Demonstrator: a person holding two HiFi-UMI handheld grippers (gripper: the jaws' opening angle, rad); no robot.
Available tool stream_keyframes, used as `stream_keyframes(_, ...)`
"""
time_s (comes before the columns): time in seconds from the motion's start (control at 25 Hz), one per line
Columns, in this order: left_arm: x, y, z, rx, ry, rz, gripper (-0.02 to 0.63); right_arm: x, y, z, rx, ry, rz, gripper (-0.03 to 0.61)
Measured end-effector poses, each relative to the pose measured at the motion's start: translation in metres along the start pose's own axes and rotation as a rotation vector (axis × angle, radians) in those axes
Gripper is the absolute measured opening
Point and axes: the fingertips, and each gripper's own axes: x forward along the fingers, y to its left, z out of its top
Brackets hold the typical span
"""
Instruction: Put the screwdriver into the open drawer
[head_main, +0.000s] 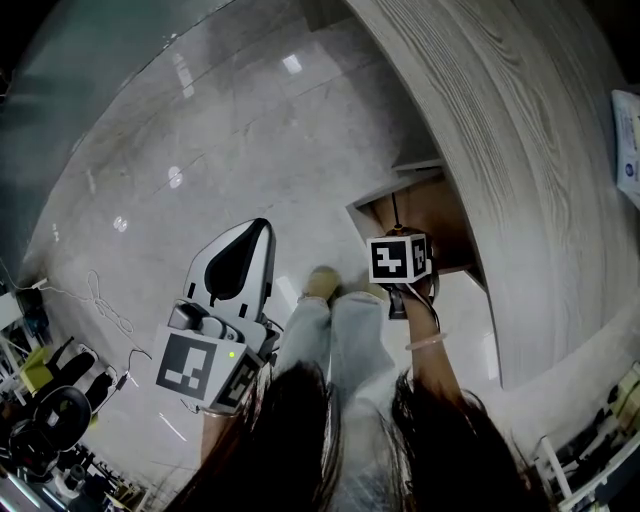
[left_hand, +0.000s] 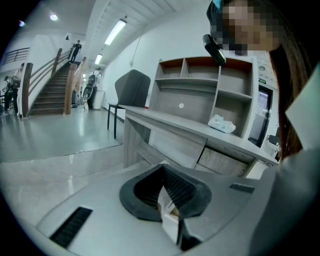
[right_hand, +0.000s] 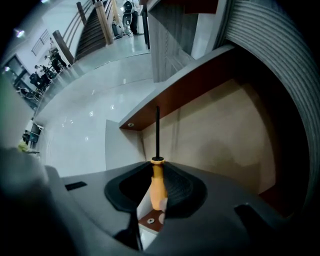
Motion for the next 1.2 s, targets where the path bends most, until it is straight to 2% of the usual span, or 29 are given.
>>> stream_keyframes(0.32,0.000,0.004,-0.003,-0.010,0.004,0.009,0.015,0.010,0.002,-0.009,0.020,0.059,-0.012,0.087)
stream_keyframes(0.8,0.007,0.004,-0.001,-0.012,0.009,0.007,0.015,0.013,0.001,-0.008,0.051,0.086,-0.003,0.088)
stream_keyframes(1.2,0.008,0.004,0.004,-0.019,0.001,0.012,0.017,0.003,0.004,-0.007,0.078,0.079,0.023,0.120)
